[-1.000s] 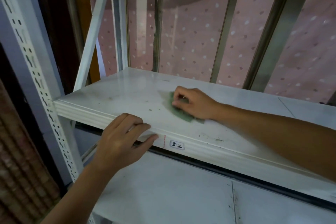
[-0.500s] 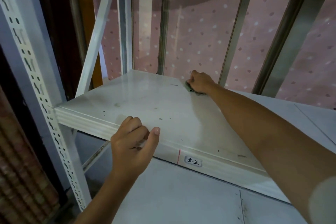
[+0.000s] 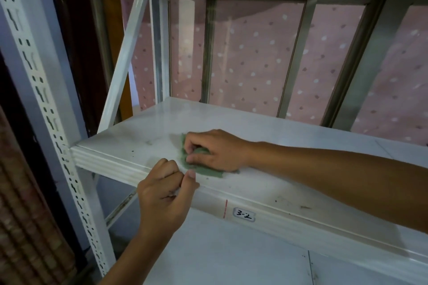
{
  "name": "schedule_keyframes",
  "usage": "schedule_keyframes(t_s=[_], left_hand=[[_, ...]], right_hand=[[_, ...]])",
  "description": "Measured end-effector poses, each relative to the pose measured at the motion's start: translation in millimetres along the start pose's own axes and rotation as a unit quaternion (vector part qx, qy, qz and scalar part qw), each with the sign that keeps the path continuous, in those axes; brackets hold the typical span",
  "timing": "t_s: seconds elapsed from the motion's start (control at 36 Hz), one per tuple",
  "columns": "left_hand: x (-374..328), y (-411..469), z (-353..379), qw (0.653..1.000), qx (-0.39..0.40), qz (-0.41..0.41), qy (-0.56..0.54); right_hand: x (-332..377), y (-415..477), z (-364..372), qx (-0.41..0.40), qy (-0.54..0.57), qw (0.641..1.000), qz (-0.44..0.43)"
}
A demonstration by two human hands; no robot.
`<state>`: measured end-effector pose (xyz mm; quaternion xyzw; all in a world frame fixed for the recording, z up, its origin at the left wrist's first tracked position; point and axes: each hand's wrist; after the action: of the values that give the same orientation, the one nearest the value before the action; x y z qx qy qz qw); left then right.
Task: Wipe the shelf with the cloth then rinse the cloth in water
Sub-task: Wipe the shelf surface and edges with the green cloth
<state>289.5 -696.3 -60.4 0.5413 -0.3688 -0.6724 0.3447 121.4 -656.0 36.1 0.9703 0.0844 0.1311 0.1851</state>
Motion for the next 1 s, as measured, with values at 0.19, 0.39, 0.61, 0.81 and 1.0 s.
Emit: schedule_keyframes(t_s=[0.19,0.39,0.61,0.81,1.0], left_hand=[[1,4,-5,0.996,0.027,0.081,0.003],[8,7,-14,0.988,0.062,0.142,0.004],[9,4,-8,0.990,0.034,0.136,0.021],[2,4,1,0.992,-0.003,0.115,0.046],[-1,2,1,0.995,0.000,0.094,0.034]], right_hand=[[-5,-17,-5,-0.034,0.036,0.998,0.036],[-88,-16,-23,-0.131,-0.032,0.967,0.216],[-177,26,-28,-0.140,-0.143,0.940,0.278],[-201,87,-9,-0.109,-0.167,0.946,0.255],[-154,118,11,-0.040,-0.140,0.976,0.164]])
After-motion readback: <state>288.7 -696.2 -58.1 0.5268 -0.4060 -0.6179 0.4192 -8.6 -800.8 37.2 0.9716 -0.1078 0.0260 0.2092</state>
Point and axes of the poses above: each hand's wrist, its own y-axis towards the middle knuckle, its own z-axis out of the palm, x = y × z, and after that the axes turned 13 degrees about -x, right-handed
